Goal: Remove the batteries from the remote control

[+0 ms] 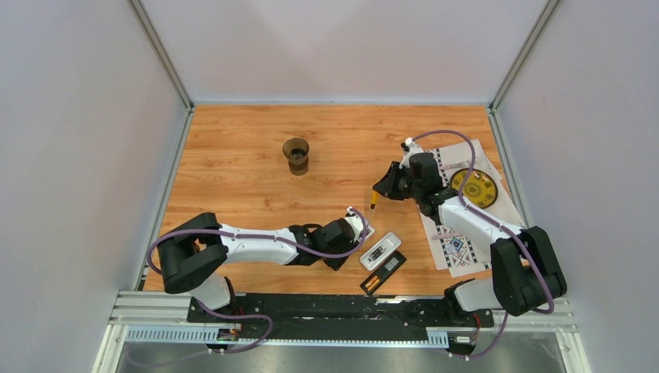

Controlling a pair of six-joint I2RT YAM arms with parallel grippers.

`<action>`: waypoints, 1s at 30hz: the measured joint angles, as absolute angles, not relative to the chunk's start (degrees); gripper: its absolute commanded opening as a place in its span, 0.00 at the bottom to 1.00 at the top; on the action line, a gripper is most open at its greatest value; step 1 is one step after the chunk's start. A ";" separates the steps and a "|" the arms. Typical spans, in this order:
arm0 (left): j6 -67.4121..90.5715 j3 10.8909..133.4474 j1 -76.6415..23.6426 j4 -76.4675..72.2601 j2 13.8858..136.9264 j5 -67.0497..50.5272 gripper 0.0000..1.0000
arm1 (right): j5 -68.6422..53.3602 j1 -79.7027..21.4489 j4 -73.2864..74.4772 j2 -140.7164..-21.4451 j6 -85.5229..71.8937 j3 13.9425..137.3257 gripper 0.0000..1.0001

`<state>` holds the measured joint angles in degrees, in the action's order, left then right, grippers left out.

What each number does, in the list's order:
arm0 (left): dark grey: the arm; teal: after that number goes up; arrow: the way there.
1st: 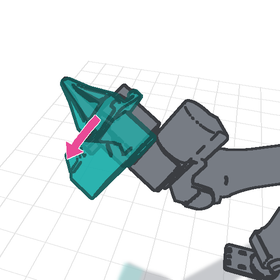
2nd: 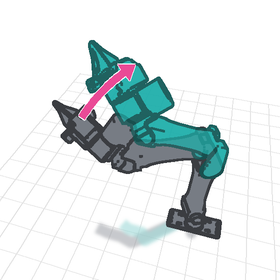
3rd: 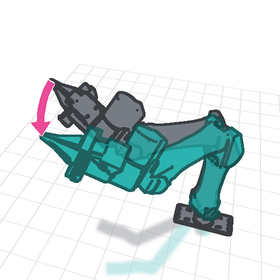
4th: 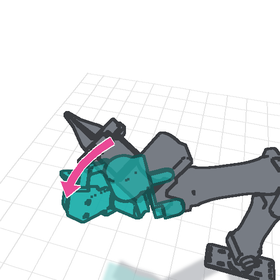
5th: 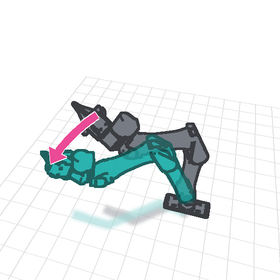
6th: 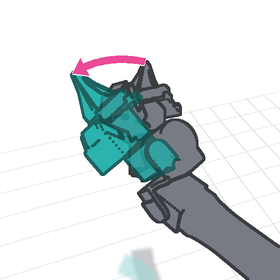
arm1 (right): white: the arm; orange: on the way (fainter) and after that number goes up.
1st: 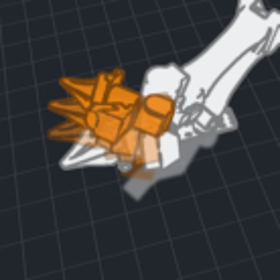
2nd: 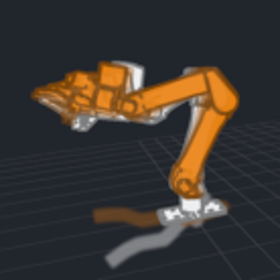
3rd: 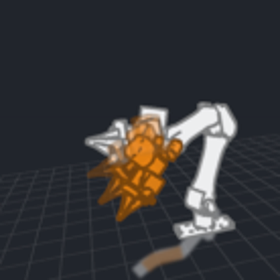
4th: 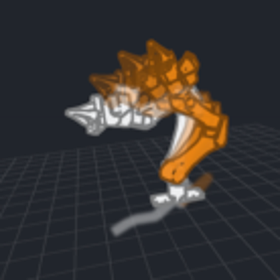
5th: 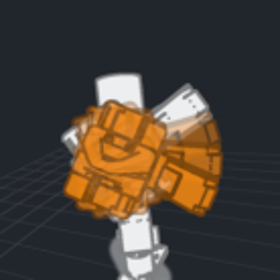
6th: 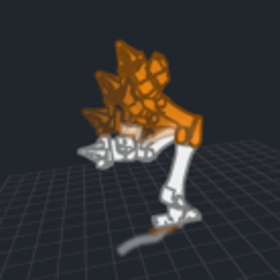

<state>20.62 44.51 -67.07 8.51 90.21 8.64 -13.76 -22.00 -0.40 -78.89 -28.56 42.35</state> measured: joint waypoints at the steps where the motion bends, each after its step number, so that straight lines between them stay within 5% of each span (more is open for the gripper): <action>1: 20.64 44.51 -67.07 8.49 90.21 8.62 0.10 | -13.39 -22.00 -0.40 -78.89 -28.36 42.35 0.00; 10: 20.62 44.51 -67.07 8.25 90.35 8.45 0.00 | -13.26 -22.00 -0.82 -78.89 -27.49 41.39 0.00; 30: 20.62 44.69 -67.07 8.34 90.54 8.47 0.00 | -15.35 -22.09 -2.79 -78.43 -27.29 39.57 0.00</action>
